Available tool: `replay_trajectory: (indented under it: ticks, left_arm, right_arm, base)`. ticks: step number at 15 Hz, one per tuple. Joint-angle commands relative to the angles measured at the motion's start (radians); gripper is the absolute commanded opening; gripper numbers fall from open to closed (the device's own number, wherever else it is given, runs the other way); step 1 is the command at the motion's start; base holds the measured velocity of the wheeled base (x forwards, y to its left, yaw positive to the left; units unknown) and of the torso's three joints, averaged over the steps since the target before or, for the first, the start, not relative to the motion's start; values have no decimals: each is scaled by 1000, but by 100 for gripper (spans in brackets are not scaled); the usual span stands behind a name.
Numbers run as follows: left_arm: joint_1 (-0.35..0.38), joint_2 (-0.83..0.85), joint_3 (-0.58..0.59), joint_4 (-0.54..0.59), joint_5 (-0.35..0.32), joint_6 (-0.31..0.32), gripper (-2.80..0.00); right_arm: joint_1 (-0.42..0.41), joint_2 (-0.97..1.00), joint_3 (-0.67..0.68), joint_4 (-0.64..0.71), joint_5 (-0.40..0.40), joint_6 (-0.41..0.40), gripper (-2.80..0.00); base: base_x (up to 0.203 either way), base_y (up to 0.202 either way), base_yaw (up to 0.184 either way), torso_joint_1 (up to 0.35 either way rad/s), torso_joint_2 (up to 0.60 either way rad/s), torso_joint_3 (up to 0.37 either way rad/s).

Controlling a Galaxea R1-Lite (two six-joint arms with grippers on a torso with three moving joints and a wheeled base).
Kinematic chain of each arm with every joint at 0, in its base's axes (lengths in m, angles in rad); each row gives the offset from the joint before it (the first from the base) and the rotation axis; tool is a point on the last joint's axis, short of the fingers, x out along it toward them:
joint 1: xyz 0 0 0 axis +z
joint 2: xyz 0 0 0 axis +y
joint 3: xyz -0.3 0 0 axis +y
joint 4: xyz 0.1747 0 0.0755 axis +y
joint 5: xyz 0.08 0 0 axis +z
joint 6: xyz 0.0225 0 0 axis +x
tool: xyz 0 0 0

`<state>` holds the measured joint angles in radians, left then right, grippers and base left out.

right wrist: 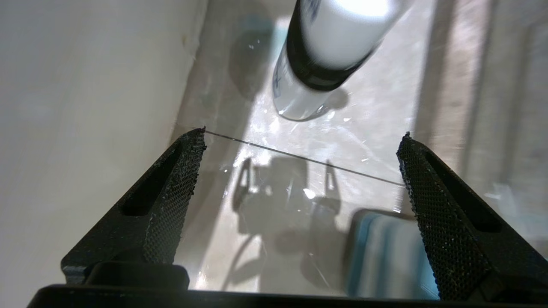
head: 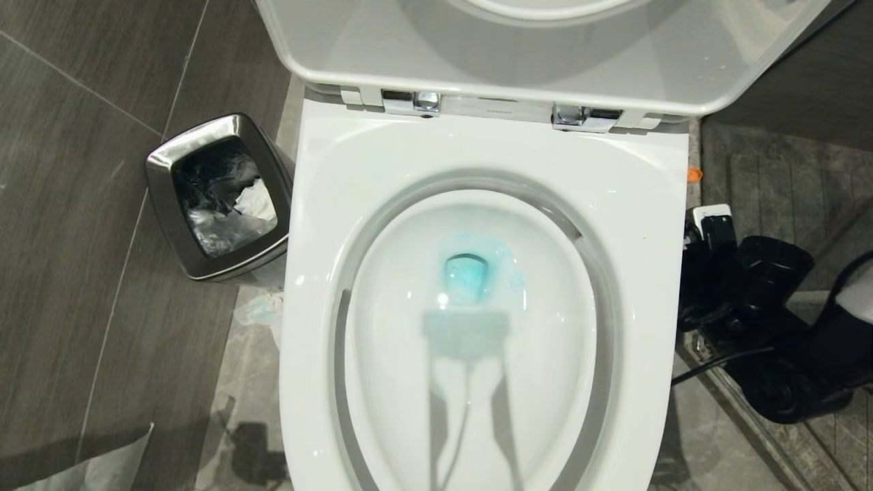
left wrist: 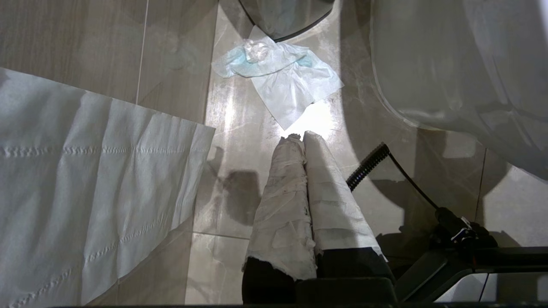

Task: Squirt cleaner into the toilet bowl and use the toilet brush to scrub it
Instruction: Place the cleaning agent on the floor, then scrub the toilet bowl

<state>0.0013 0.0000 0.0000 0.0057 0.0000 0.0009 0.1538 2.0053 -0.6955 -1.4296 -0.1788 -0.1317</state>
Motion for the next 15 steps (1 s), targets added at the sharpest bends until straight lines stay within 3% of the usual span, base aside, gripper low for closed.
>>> replay_trajectory:
  ticks: [1,6,10,11,15]
  left_arm:
    - [0,0,0,0,0,1,-280]
    - [0,0,0,0,0,1,-280]
    - [0,0,0,0,0,1,-280]
    - [0,0,0,0,0,1,-280]
    - [0,0,0,0,0,1,-280]
  right_arm:
    - [6,-216,116,13,-3,-4,0]
    - [7,-547,283,203,-14,-8,0]
    - [7,-769,322,394,-24,-20,0]
    - [7,-813,325,439,-25,-22,-280]
    - [7,-946,323,595,-58,-29,-280]
  base:
    - [0,0,0,0,0,0]
    - [0,0,0,0,0,0]
    - [0,0,0,0,0,0]
    - [0,0,0,0,0,0]
    - [0,0,0,0,0,0]
